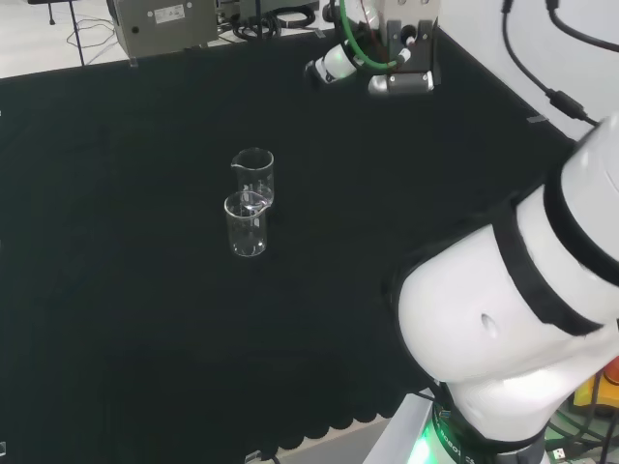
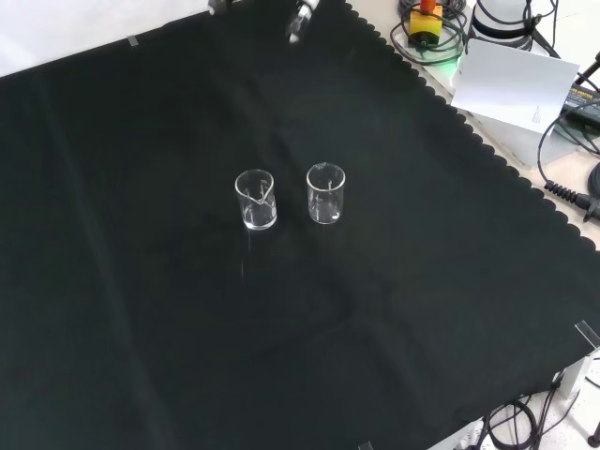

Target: Pick up the beaker on the right.

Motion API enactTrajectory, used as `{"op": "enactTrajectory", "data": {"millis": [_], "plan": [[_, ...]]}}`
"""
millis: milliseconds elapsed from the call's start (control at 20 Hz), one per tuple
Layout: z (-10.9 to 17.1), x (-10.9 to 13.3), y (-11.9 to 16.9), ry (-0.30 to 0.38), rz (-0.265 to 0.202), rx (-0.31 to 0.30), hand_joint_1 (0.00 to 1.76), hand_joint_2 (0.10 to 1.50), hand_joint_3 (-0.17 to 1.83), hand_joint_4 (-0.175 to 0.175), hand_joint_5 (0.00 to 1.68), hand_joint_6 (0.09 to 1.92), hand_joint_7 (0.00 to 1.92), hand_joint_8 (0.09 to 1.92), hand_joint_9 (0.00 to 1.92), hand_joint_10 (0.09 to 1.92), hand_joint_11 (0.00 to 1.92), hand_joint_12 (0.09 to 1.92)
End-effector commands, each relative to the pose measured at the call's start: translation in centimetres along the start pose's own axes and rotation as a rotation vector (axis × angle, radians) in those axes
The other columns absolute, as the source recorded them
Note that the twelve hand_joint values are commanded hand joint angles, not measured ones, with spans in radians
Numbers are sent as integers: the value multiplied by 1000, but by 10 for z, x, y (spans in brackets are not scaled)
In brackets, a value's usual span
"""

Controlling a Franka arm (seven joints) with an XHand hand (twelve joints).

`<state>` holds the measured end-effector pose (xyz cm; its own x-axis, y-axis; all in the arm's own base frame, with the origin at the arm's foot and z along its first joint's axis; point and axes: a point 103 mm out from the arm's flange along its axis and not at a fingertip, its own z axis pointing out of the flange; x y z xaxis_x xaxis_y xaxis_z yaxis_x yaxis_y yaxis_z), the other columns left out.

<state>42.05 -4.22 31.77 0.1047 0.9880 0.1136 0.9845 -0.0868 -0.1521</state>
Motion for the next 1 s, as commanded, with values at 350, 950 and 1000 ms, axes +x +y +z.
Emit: {"op": "enactTrajectory", "data": {"millis": [350, 950, 1000], "plan": [[84, -17, 84, 161, -76, 103, 809, 714, 567, -58, 362, 87, 104, 677, 285, 729, 55, 1416], [144, -12, 100, 247, -166, 167, 821, 630, 617, -53, 367, 87, 142, 697, 339, 739, 70, 1421], [148, -11, 100, 250, -175, 174, 821, 626, 617, -53, 368, 87, 147, 698, 343, 738, 74, 1422]]}}
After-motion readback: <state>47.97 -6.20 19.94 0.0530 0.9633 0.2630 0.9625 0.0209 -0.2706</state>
